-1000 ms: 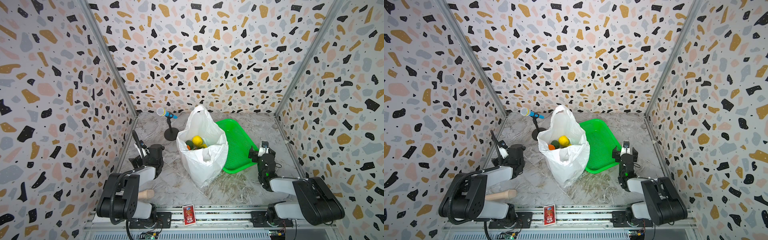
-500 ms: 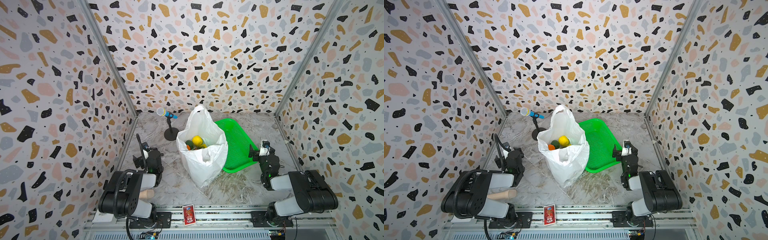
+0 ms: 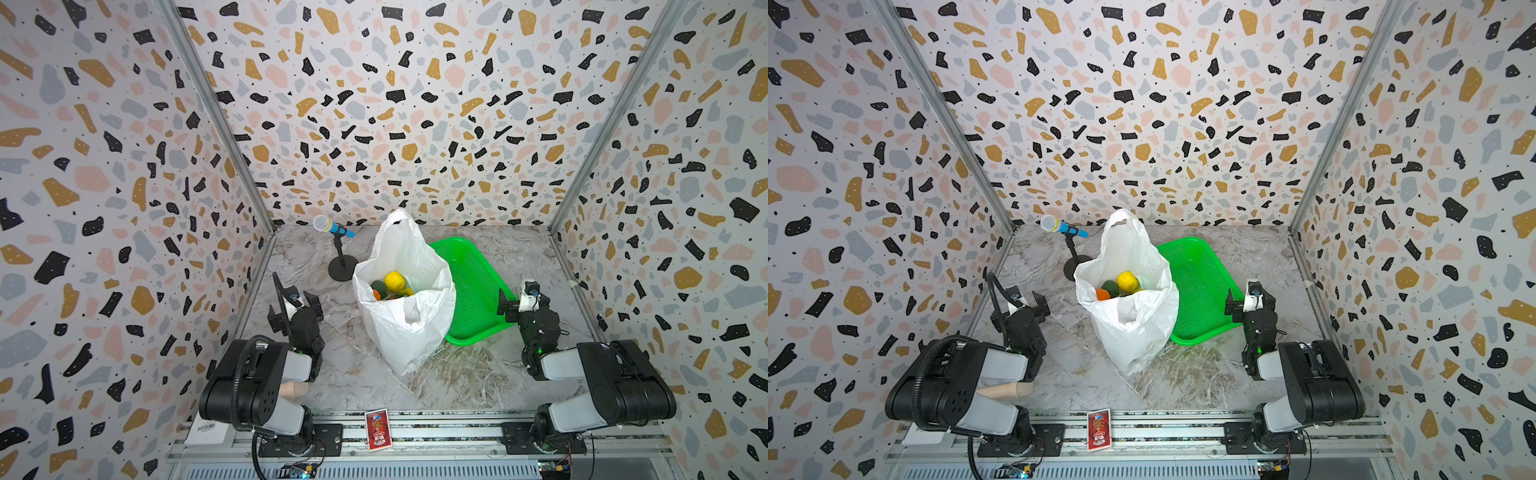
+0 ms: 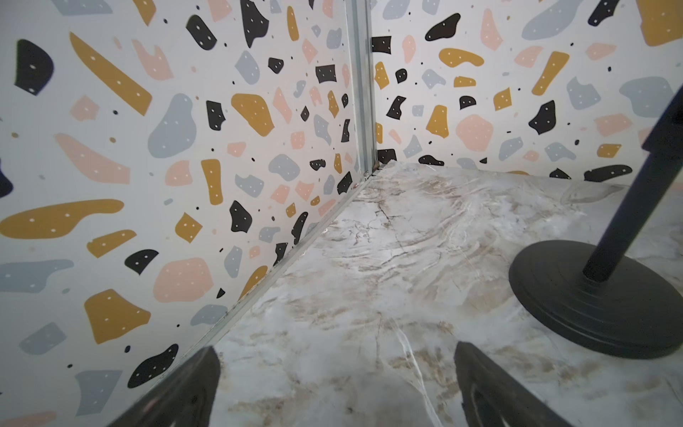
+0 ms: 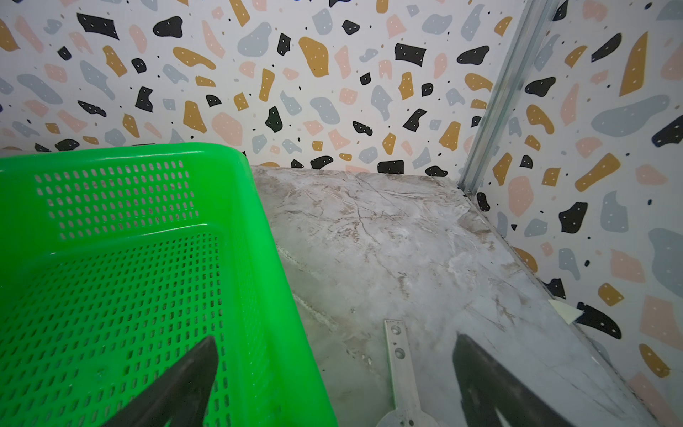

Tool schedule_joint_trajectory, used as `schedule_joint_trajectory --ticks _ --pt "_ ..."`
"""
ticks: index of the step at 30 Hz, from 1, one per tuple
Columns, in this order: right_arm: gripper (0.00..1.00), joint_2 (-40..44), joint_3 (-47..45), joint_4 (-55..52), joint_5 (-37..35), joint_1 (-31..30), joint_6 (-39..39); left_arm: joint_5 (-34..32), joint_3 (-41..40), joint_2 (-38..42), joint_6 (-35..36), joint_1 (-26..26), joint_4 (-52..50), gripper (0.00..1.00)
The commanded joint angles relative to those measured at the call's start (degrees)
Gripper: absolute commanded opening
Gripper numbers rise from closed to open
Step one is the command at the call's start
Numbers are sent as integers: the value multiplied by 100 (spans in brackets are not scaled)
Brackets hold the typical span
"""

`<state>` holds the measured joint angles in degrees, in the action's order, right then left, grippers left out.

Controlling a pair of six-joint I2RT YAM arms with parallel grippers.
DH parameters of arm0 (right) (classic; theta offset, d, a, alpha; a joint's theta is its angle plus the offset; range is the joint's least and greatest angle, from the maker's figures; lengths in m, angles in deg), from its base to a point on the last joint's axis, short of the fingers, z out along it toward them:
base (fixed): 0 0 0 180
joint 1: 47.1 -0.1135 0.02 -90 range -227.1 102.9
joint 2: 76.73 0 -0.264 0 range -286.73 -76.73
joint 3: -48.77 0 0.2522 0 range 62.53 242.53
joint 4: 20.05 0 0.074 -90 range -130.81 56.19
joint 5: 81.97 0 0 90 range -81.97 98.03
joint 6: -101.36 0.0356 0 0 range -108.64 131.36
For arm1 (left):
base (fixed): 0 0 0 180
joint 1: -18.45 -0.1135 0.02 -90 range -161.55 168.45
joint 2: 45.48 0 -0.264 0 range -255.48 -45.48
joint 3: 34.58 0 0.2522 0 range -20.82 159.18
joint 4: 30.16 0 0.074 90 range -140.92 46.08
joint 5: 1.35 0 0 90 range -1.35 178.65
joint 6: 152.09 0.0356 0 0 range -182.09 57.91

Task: Place the fruits into the plastic bag
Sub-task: Reset both arms

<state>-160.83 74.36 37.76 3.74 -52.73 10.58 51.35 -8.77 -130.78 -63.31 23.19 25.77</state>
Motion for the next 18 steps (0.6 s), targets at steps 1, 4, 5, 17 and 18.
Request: schedule_joint_trajectory --ticks 1,4,5,17,18 --pt "99 -53 22 -188 58 -4 -63 170 10 78 -100 -25 87 100" --pt "99 -63 28 -155 50 -2 -72 166 -27 101 -104 -21 124 99" --pt "99 -67 28 -153 52 -1 -63 162 -25 101 -99 -20 124 99" --pt "99 -231 186 -265 520 229 -45 170 -19 109 -98 -25 106 99" --pt "99 -239 196 -263 543 252 -41 170 -19 108 -99 -25 102 100"
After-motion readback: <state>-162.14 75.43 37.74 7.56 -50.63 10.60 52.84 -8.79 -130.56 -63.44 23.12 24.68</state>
